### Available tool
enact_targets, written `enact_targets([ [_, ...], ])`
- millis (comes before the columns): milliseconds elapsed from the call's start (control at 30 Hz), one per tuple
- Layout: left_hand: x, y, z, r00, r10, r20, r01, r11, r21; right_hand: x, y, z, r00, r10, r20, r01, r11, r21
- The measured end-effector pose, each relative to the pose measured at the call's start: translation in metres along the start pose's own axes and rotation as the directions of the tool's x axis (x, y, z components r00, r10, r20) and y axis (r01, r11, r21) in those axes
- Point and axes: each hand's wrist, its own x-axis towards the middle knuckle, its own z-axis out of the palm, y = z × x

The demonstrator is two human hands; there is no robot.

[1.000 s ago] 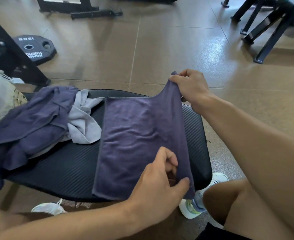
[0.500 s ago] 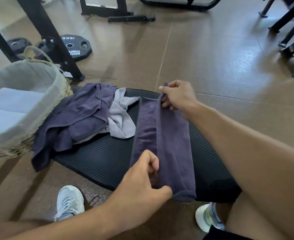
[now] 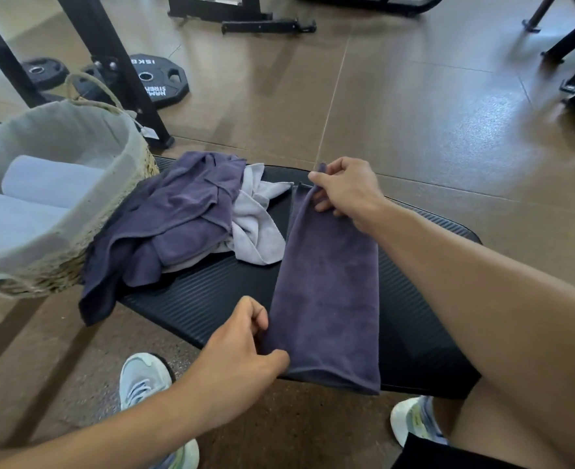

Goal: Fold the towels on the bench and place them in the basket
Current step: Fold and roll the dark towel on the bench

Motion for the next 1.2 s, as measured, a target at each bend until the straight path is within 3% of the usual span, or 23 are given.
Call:
enact_targets([
  [433, 0.003, 0.0, -0.008, 0.989, -0.033, 0.146, 0.016, 0.993, 0.117, -0.002, 0.005, -0.001, 0.989, -0.055, 0.139, 0.075, 0.987, -0.14],
  [567, 0.003, 0.002, -0.005, 0.99, -0.035, 0.138, 0.039, 0.999, -0.023, -0.001, 0.008, -0.009, 0.973, -0.213, 0.091, 0.232, 0.883, -0.409],
  [667, 0.005, 0.0, -0.008, 0.984, -0.045, 0.175, 0.048, 0.999, -0.014, -0.006, 0.006, -0.025, 0.962, -0.257, 0.09, 0.261, 0.77, -0.582],
  [767, 0.008, 0.0, -0.012, 0.987, -0.002, 0.159, -0.039, 0.965, 0.259, -0.017, 0.005, -0.039, 0.96, -0.241, 0.142, 0.276, 0.723, -0.633],
  [867, 0.01, 0.003, -0.015, 0.987, 0.156, 0.038, -0.151, 0.819, 0.553, -0.039, 0.009, -0.047, 0.932, -0.245, 0.269, 0.364, 0.633, -0.684],
  [933, 0.014, 0.007, -0.016, 0.91, 0.415, 0.011, -0.34, 0.728, 0.596, -0.058, 0.015, -0.051, 0.915, -0.235, 0.329, 0.404, 0.576, -0.711],
  [1033, 0.021, 0.007, -0.006, 0.679, 0.704, 0.208, -0.677, 0.492, 0.547, -0.078, 0.031, -0.059, 0.906, -0.23, 0.355, 0.423, 0.546, -0.724],
  [1100, 0.02, 0.006, 0.008, 0.563, 0.743, 0.362, -0.799, 0.378, 0.467, -0.086, 0.041, -0.067, 0.896, -0.24, 0.374, 0.443, 0.543, -0.713],
  [1200, 0.013, 0.005, 0.031, 0.474, 0.739, 0.479, -0.866, 0.295, 0.403, -0.095, 0.046, -0.077, 0.876, -0.237, 0.421, 0.48, 0.52, -0.707],
])
